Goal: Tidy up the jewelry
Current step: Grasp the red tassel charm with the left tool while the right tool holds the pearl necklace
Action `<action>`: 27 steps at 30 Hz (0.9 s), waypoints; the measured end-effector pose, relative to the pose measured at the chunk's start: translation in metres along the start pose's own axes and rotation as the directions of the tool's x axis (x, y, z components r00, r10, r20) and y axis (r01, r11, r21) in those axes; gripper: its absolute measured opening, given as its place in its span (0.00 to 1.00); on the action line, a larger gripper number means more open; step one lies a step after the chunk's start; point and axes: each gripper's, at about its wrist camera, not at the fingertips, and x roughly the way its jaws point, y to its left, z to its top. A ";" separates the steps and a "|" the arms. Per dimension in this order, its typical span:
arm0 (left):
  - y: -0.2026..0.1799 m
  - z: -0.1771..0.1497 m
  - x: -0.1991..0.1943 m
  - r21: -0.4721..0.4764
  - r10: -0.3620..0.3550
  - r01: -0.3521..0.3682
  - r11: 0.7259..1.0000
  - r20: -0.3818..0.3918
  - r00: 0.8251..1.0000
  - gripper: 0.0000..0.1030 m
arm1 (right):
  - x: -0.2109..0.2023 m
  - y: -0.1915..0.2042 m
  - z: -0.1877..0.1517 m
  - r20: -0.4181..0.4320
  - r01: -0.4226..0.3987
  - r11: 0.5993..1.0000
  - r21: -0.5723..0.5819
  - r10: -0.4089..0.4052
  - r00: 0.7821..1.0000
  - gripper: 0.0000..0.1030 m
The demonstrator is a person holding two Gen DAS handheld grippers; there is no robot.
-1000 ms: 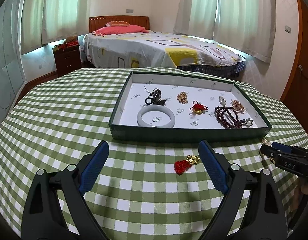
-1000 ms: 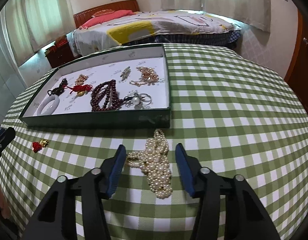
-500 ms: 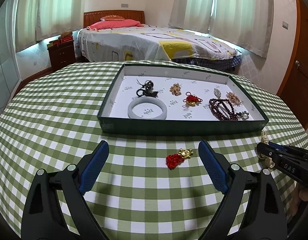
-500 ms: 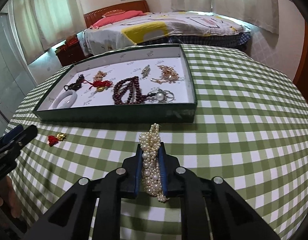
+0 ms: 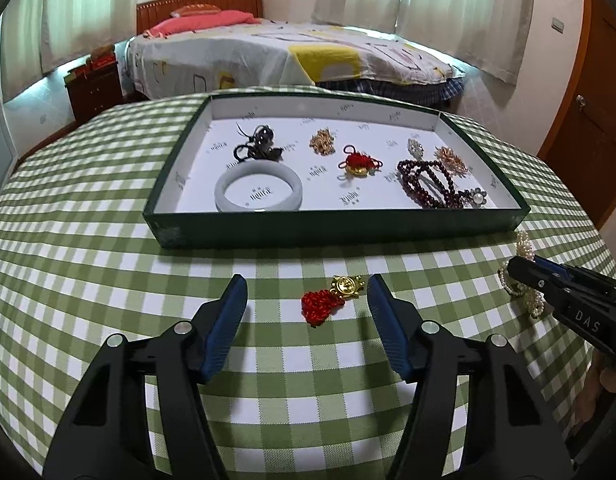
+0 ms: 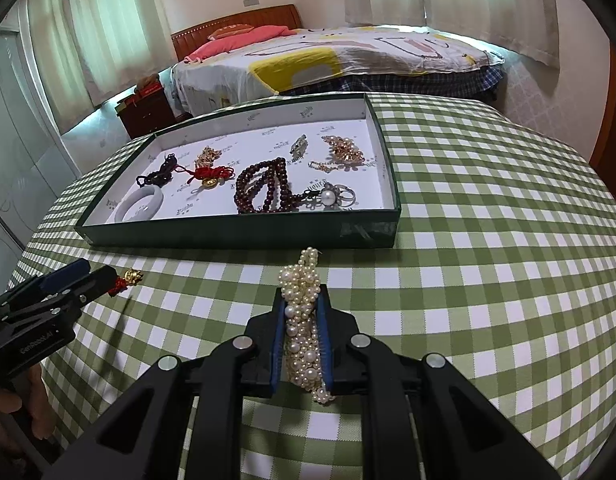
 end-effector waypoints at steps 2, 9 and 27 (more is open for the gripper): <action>0.000 0.001 0.004 -0.006 -0.014 0.014 1.000 -0.017 1.000 0.53 | 0.000 0.000 0.000 -0.002 -0.001 1.000 0.001 0.001 1.000 0.15; 0.000 0.000 0.010 -0.006 -0.052 0.052 0.999 -0.045 0.998 0.31 | 0.002 -0.001 -0.001 -0.006 -0.003 1.000 0.003 0.003 1.000 0.15; -0.004 -0.001 -0.001 0.016 -0.078 0.078 0.997 -0.004 0.997 0.15 | 0.000 0.000 -0.001 0.010 0.002 1.000 -0.004 -0.002 1.000 0.15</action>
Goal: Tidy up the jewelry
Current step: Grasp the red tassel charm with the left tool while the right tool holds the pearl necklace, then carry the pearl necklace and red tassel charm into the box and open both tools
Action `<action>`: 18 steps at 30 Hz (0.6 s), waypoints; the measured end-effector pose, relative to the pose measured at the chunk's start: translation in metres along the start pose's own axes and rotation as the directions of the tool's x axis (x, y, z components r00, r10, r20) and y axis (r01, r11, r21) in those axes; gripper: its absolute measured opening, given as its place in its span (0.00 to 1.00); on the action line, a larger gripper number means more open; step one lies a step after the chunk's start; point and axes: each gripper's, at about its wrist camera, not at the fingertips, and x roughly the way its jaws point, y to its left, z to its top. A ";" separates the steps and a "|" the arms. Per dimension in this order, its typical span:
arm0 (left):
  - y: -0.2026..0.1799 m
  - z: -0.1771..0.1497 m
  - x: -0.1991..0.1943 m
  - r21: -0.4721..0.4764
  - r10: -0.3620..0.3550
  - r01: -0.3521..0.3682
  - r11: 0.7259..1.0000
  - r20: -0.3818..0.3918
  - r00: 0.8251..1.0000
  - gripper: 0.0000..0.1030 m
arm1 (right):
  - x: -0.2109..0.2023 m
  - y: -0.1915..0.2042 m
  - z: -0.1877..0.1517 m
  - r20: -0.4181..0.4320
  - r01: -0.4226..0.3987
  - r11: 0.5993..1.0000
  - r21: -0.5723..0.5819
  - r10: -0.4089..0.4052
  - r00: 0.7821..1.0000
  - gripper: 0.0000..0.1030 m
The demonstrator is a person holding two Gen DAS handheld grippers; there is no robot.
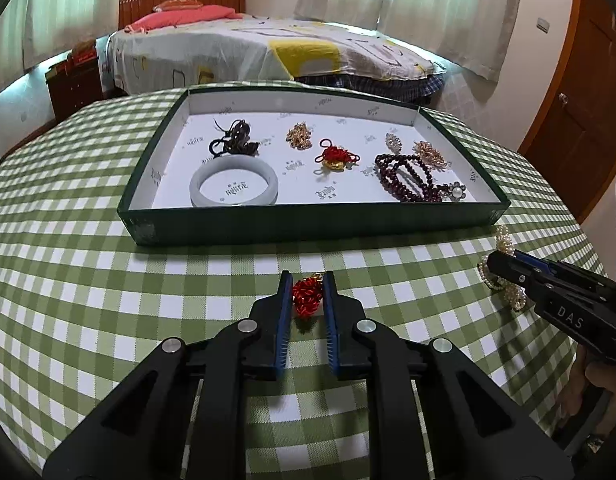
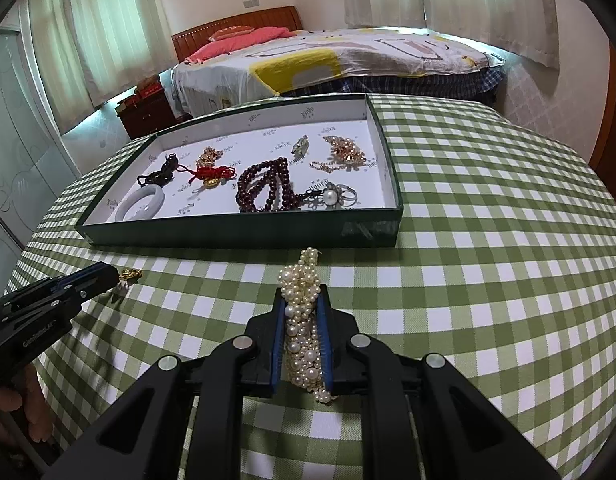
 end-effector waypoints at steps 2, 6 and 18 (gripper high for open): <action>-0.001 0.000 -0.004 0.002 -0.001 0.001 1.000 0.008 1.000 0.15 | -0.002 0.001 -0.001 0.009 0.001 1.000 0.000 -0.001 1.000 0.14; -0.002 0.002 -0.016 0.003 -0.002 0.002 1.000 0.037 0.999 0.14 | -0.009 0.003 -0.003 0.027 0.000 1.000 -0.002 0.000 1.000 0.12; -0.002 0.007 -0.046 -0.001 0.002 -0.002 1.000 0.107 0.994 0.14 | -0.035 0.019 -0.001 0.080 -0.007 0.999 -0.035 0.010 0.997 0.12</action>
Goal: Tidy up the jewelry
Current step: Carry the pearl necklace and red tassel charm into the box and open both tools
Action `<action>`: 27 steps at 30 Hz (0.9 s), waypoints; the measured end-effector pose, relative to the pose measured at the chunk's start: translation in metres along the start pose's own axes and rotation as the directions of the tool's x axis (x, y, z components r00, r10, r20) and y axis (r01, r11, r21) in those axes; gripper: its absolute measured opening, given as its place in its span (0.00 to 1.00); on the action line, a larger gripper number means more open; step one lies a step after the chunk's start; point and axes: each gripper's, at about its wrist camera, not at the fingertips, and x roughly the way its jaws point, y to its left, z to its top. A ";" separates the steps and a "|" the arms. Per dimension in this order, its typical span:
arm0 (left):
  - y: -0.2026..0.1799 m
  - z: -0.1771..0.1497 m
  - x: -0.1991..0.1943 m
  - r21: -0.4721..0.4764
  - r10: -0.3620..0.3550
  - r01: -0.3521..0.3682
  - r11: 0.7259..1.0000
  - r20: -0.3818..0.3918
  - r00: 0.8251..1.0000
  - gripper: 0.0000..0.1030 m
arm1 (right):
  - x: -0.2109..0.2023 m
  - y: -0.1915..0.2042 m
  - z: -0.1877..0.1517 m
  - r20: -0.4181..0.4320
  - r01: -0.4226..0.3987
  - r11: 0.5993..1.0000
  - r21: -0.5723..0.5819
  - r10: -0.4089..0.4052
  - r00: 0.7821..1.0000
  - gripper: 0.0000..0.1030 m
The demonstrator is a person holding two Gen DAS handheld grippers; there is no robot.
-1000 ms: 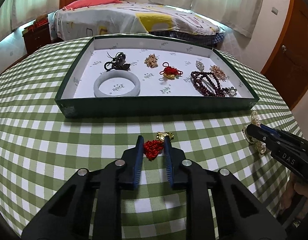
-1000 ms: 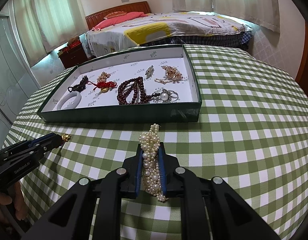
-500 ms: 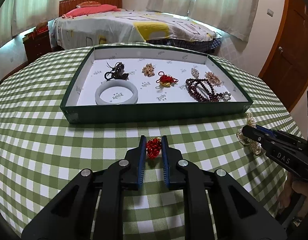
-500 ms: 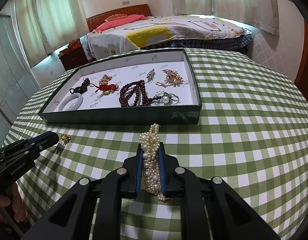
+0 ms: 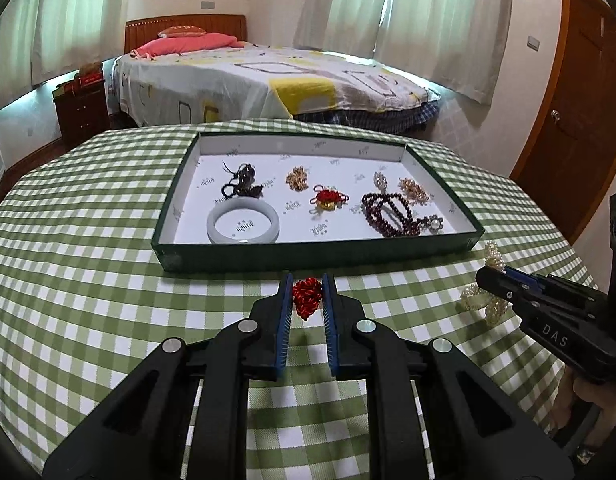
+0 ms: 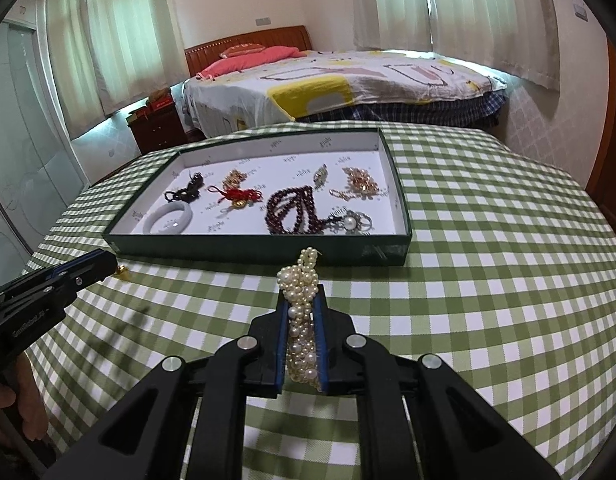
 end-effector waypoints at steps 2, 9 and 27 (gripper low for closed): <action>0.000 0.002 -0.006 0.000 0.002 -0.002 1.000 0.015 1.000 0.14 | -0.006 0.003 0.001 0.010 -0.006 1.000 -0.003 0.006 1.000 0.12; -0.003 0.012 -0.032 0.003 0.017 -0.017 1.000 0.082 0.997 0.14 | -0.028 0.014 0.010 0.060 -0.019 1.000 -0.016 0.020 0.998 0.12; -0.009 0.062 -0.083 0.022 0.003 -0.008 1.000 0.242 0.970 0.14 | -0.070 0.042 0.061 0.214 -0.049 0.996 -0.078 0.064 0.975 0.12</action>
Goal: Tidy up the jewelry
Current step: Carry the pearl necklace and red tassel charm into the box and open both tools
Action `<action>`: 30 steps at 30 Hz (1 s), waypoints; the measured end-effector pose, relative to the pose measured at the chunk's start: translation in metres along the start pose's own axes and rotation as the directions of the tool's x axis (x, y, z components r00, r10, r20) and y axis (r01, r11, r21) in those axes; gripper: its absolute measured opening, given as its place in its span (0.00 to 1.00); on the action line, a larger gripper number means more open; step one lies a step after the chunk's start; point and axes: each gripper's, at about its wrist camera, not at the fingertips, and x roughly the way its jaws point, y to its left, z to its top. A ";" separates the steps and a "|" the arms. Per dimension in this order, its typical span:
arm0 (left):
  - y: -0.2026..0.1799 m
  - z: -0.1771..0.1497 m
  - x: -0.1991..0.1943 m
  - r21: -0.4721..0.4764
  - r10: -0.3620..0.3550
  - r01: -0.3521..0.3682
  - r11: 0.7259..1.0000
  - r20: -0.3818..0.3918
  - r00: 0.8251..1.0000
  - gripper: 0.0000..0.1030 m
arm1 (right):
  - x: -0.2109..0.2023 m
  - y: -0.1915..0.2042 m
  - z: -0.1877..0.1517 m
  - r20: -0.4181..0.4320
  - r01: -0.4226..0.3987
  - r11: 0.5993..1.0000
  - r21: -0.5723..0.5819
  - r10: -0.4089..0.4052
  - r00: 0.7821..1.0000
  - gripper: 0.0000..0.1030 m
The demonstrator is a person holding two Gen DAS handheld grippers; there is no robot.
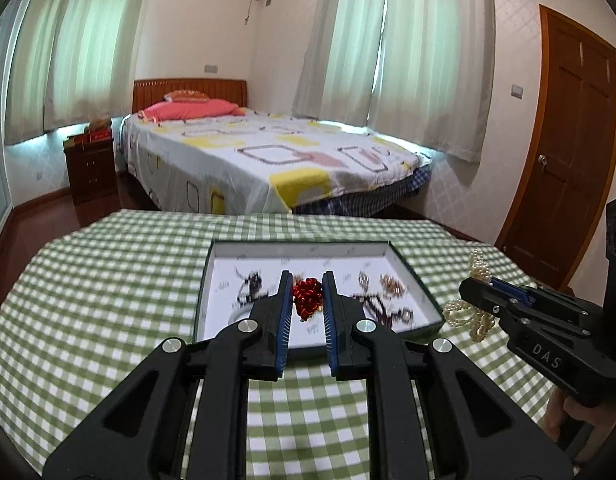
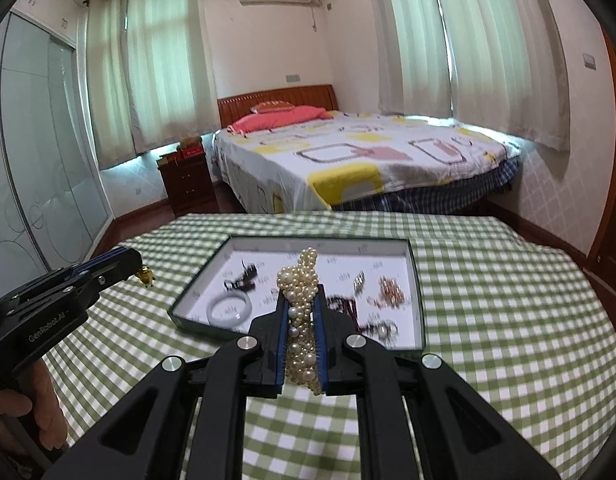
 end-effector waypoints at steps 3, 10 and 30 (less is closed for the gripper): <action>0.001 0.013 0.003 0.006 0.001 -0.001 1.000 0.021 1.000 0.14 | 0.003 0.005 0.016 0.029 -0.004 1.000 -0.016 0.004 1.000 0.12; 0.002 0.042 0.017 0.026 0.030 -0.032 0.999 0.066 0.997 0.14 | 0.014 0.009 0.049 0.081 -0.004 0.999 -0.037 0.007 0.997 0.12; 0.016 0.103 0.095 -0.001 0.078 -0.079 0.997 0.128 0.989 0.15 | 0.074 0.006 0.104 0.164 -0.004 0.997 -0.079 0.017 0.986 0.12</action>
